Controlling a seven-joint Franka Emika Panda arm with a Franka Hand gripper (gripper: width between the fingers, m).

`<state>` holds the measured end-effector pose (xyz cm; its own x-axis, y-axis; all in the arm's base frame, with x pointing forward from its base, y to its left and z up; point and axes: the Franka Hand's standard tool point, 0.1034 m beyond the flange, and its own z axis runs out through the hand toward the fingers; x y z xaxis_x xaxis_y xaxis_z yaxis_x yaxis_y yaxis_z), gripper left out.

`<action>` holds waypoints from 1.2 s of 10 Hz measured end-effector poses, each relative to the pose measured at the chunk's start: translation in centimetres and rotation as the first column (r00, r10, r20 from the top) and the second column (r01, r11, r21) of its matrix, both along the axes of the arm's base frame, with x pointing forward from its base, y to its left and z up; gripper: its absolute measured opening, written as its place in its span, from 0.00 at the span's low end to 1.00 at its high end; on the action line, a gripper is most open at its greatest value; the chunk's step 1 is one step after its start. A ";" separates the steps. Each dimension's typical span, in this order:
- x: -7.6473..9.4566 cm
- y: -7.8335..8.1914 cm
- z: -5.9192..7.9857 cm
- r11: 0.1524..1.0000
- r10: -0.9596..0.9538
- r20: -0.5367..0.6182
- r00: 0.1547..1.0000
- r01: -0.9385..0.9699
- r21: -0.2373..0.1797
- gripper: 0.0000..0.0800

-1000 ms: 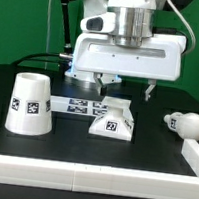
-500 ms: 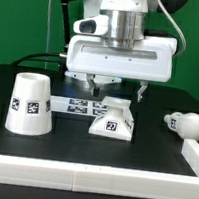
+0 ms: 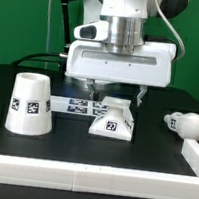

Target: Assemble lamp

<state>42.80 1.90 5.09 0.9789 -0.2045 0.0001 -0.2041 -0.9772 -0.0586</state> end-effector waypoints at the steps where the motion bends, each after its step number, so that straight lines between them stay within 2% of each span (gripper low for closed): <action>1: -0.2 0.3 -0.3 1.000 0.006 -0.004 1.000 -0.006 0.000 0.87; 3: -0.1 0.6 -0.3 1.000 0.016 -0.003 1.000 -0.016 0.000 0.87; 4: -0.1 0.6 -0.3 1.000 0.016 -0.003 1.000 -0.016 0.000 0.76; 5: -0.1 0.6 -0.3 1.000 0.016 -0.003 1.000 -0.016 0.000 0.76; 6: -0.1 0.6 -0.3 1.000 0.016 -0.003 1.000 -0.016 0.000 0.67; 12: 0.0 0.6 -0.3 1.000 0.018 -0.002 1.000 -0.018 0.000 0.67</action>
Offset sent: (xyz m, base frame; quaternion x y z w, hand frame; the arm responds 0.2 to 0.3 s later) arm 0.0028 -0.0009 0.0042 -0.0010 -0.0013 -0.0076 1.0000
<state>42.81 2.51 4.83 0.9824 -0.1869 -0.0021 -0.1867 -0.9807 -0.0581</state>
